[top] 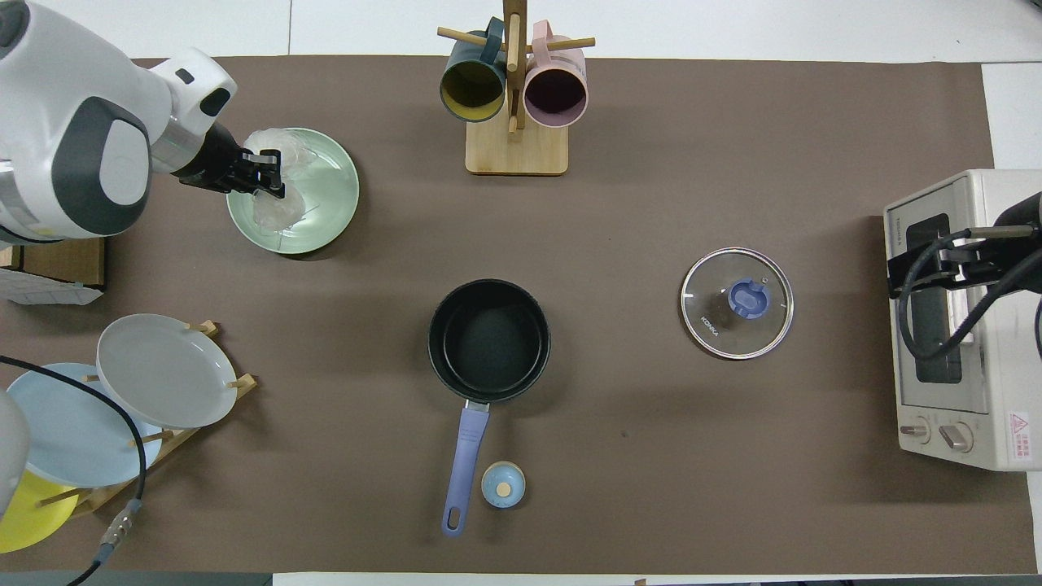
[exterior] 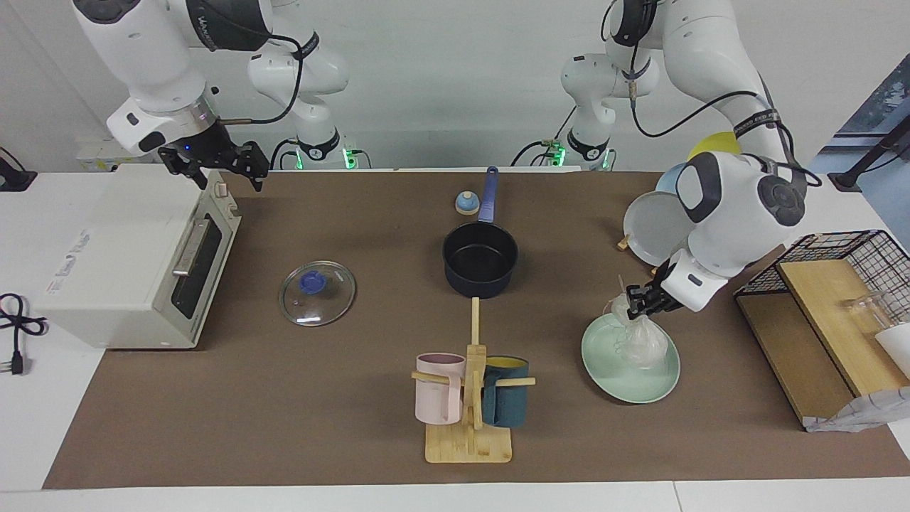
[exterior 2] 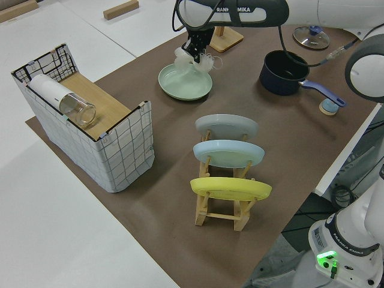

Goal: Transfer vermicelli from pot to plate
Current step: 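Carry the vermicelli with the left gripper over the green plate, then lower the vermicelli onto the plate and open the left gripper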

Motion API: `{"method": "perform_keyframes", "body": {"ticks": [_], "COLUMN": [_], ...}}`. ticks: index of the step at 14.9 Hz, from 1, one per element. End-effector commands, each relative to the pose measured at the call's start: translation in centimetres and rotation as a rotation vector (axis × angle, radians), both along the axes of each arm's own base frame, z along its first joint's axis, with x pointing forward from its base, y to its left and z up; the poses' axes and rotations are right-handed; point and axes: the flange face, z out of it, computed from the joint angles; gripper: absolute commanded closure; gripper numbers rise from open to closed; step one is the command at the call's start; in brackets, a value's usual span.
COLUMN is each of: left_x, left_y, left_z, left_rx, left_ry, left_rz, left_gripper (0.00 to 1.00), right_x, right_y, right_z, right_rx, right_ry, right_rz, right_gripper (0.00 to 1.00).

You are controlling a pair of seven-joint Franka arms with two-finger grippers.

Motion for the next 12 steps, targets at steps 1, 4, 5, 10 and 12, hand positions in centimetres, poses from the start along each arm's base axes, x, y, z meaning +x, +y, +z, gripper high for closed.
{"method": "perform_keyframes", "body": {"ticks": [1, 4, 5, 10, 12], "left_x": [1.2, 1.3, 0.9, 0.1, -1.0], "left_y": [0.5, 0.6, 0.6, 1.4, 3.0], "left_z": [-3.2, -5.1, -6.1, -3.0, 1.2], "left_rx": [0.035, 0.049, 0.051, 0.056, 0.065], "left_ry": [-0.033, -0.073, -0.084, -0.081, -0.078], "left_rz": [-0.052, -0.1, -0.108, -0.142, -0.117], "left_gripper": [1.0, 1.0, 1.0, 0.0, 0.0], "right_x": [-0.2, -0.2, -0.2, 0.0, 0.0], "right_y": [-0.8, -1.2, -1.2, -1.1, -1.0], "right_z": [0.5, 0.5, 0.4, 0.4, 0.4], "right_rx": [0.009, 0.014, 0.02, 0.024, 0.024], "right_ry": [-0.041, -0.031, -0.028, -0.04, -0.04], "right_rz": [0.009, 0.001, -0.001, -0.002, -0.001], "right_gripper": [0.0, 0.0, 0.0, 0.0, 0.0]}}
